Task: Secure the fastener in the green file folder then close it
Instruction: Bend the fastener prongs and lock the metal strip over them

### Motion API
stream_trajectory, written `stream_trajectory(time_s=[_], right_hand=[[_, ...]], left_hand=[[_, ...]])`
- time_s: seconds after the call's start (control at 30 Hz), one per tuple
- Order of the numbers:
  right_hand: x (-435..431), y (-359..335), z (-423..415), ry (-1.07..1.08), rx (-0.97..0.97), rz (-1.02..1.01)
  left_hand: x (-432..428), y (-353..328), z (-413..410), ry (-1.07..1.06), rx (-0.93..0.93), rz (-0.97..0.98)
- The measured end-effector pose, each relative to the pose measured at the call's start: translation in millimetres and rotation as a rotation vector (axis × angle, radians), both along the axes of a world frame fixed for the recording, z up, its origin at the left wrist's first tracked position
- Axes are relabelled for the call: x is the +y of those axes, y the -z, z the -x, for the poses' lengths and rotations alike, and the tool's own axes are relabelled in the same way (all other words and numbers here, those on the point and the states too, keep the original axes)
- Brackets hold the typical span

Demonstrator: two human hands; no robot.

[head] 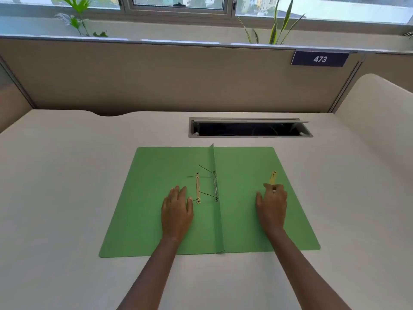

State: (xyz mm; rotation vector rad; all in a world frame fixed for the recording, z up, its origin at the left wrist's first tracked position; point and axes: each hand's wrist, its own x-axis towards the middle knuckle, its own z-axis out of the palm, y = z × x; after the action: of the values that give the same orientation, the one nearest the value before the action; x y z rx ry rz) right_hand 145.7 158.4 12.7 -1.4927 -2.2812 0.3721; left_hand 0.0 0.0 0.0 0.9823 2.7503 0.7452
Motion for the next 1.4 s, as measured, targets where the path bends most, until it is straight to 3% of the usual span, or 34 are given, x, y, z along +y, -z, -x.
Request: stream_trajectory(time_s=[0.1,0.37,0.87,1.4], right_hand=[[10,-10,-2,0.178,0.025,0.142],[21,-15,2,0.243,0.043,0.393],[24,-15,-19,-0.031,-0.082,0.151],[28,-13,-15,0.090,0.042,0.377]], left_hand=[[5,-6,-3,-0.055,-0.024,-0.144],[9,-18,-12,-0.041,0.035,-0.271],[8,-27,-32,-0.012,0.034,-0.318],[24,-37,-59,0.108,0.114,-0.360]])
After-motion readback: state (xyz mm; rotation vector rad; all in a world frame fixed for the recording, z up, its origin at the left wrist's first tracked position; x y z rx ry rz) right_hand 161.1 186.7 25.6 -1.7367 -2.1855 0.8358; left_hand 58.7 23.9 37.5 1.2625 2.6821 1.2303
